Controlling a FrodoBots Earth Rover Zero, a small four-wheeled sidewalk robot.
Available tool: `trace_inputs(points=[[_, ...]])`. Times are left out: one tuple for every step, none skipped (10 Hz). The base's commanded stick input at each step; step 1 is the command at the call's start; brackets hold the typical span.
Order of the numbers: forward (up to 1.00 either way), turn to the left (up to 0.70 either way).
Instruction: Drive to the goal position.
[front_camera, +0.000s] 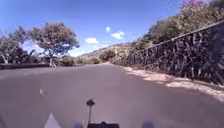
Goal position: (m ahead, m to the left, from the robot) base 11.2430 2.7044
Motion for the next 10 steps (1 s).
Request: trace_inputs(points=[[0.5, 0.0], [0.5, 0.0], [0.5, 0.0], [0.5, 0.0], [0.5, 0.0], [0.5, 0.0], [0.5, 0.0], [0.5, 0.0], [0.5, 0.0], [0.5, 0.0]])
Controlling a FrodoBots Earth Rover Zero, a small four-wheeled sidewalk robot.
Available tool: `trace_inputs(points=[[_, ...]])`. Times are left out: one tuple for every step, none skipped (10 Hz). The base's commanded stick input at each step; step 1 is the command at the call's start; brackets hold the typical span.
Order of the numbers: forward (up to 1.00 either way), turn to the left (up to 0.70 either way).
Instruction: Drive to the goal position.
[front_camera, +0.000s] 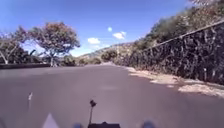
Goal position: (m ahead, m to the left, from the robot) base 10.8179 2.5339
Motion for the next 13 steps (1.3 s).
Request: trace_inputs(points=[[0.5, 0.0], [0.5, 0.0], [0.5, 0.0], [0.5, 0.0], [0.5, 0.0], [0.5, 0.0], [0.5, 0.0], [0.5, 0.0], [0.5, 0.0], [0.5, 0.0], [0.5, 0.0], [0.5, 0.0], [0.5, 0.0]])
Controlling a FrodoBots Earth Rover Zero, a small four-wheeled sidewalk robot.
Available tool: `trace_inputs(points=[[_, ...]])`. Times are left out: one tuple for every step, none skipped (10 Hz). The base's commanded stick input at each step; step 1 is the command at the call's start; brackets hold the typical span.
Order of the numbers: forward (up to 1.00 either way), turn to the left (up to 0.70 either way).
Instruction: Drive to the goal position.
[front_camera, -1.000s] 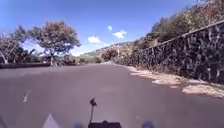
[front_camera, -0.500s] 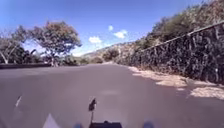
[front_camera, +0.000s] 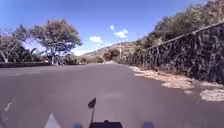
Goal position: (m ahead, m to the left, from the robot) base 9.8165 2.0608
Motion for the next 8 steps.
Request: trace_inputs(points=[[0.5, 0.0], [0.5, 0.0], [0.5, 0.0], [0.5, 0.0], [0.5, 0.0], [0.5, 0.0], [0.5, 0.0], [0.5, 0.0]])
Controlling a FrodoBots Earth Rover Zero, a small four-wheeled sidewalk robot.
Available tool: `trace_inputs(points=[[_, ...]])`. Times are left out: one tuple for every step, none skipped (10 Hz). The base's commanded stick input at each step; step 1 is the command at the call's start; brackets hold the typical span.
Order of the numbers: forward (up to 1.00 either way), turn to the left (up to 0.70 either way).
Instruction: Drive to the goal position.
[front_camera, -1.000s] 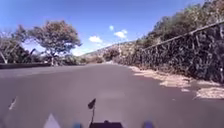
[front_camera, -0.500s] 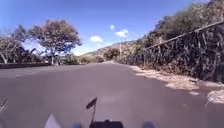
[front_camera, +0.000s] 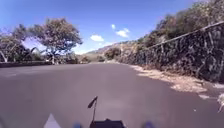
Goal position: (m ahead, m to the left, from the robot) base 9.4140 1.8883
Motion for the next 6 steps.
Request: trace_inputs(points=[[0.5, 0.0], [0.5, 0.0], [0.5, 0.0], [0.5, 0.0], [0.5, 0.0], [0.5, 0.0]])
